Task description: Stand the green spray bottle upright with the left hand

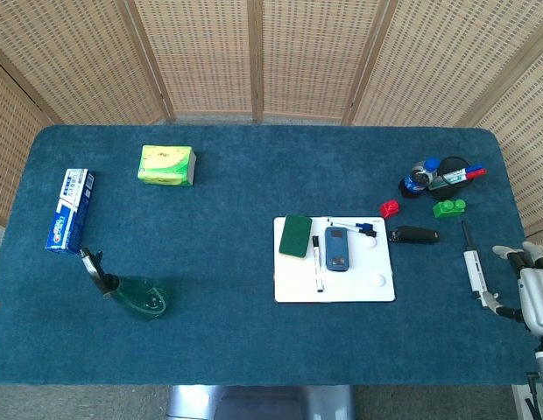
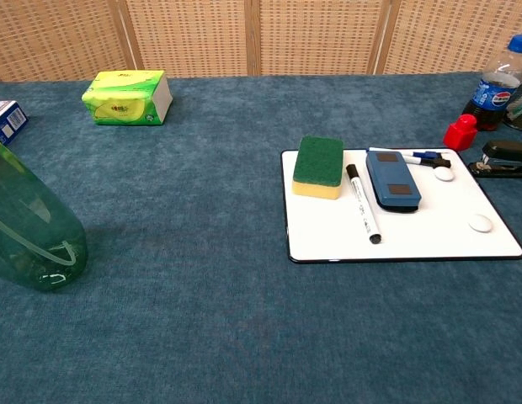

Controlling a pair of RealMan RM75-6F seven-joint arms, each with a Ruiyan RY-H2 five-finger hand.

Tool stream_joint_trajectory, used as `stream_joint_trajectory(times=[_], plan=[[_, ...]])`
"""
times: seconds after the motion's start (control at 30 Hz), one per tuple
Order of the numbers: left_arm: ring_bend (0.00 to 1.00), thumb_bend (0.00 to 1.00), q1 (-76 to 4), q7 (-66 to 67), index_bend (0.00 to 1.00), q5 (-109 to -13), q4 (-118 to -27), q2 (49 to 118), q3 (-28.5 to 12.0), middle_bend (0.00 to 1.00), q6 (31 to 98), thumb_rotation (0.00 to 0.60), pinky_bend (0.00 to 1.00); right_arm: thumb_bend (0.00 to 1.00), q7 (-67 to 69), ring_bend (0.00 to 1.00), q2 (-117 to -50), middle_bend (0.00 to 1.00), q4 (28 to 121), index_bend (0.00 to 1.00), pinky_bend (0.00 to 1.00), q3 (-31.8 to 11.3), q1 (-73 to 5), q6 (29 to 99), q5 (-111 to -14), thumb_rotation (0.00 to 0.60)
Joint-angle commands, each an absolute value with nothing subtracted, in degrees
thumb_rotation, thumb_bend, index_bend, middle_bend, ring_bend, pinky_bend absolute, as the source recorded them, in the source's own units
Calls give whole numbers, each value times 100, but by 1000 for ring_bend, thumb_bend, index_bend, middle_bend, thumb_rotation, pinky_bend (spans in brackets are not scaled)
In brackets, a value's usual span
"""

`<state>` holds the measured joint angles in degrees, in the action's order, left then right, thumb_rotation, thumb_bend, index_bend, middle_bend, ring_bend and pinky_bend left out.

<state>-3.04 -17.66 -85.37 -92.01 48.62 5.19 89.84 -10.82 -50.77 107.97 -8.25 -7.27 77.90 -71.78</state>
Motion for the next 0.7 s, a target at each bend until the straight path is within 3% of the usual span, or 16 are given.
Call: stream_joint_trajectory(times=[0.03,0.7], plan=[[292,322,-191,-1510,366,-8248,-9433,4684,462,335,8863,144,409,281,-1163,126,-5067,317,10810,241,157,-812,-721,7839,-7150,600],[291,322,-172,-991,370,-8129,-9826,4602,148,357,8714,155,386,281,-1155,121,-5116,317,10622,241,151,-734,-635,8017,-7196,600]])
